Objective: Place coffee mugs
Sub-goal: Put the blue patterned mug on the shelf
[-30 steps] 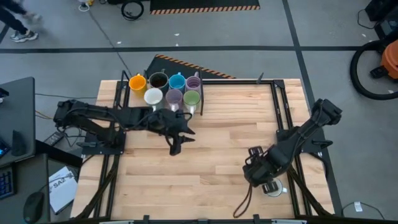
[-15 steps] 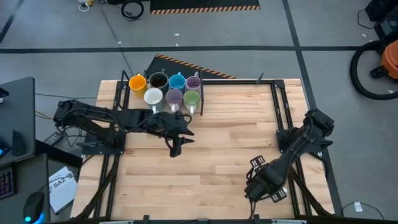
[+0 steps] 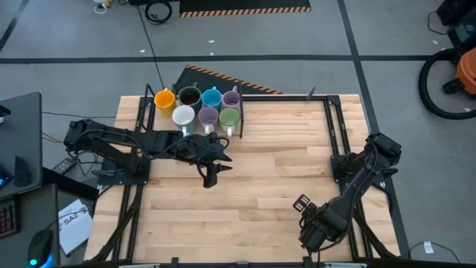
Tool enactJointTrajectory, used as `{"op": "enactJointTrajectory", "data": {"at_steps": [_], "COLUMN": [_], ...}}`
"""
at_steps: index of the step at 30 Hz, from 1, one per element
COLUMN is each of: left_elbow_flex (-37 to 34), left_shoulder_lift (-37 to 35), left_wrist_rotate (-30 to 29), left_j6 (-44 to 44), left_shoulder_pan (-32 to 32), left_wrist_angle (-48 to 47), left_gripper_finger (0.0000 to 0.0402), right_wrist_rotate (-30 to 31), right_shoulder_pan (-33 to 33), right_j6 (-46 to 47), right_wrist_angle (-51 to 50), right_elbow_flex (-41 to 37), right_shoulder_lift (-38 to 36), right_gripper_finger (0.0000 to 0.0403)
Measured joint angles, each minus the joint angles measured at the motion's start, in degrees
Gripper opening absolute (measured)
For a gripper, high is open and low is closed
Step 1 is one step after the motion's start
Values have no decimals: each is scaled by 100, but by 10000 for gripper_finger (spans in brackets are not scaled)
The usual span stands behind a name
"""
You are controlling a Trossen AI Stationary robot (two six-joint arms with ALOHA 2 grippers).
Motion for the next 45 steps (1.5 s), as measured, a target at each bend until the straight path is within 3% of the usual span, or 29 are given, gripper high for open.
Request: {"op": "enactJointTrajectory", "data": {"at_steps": [12, 22, 45], "left_elbow_flex": [0, 0, 0], "left_shoulder_lift": [0, 0, 0], "left_wrist_rotate": [0, 1, 2], "left_j6": [-8, -14, -19], "left_shoulder_pan": [2, -2, -2], "left_wrist_angle": [-72, -164, -157], "left_gripper_finger": [137, 137, 137], "right_wrist_rotate": [-111, -107, -159], "right_shoulder_pan": [-1, 100, 281], "right_j6": [36, 630, -112], "right_wrist_angle": [143, 51, 1070], "right_elbow_flex": [-4, -7, -952], "right_shoulder_lift": [0, 0, -9], "right_gripper_finger": [113, 120, 123]}}
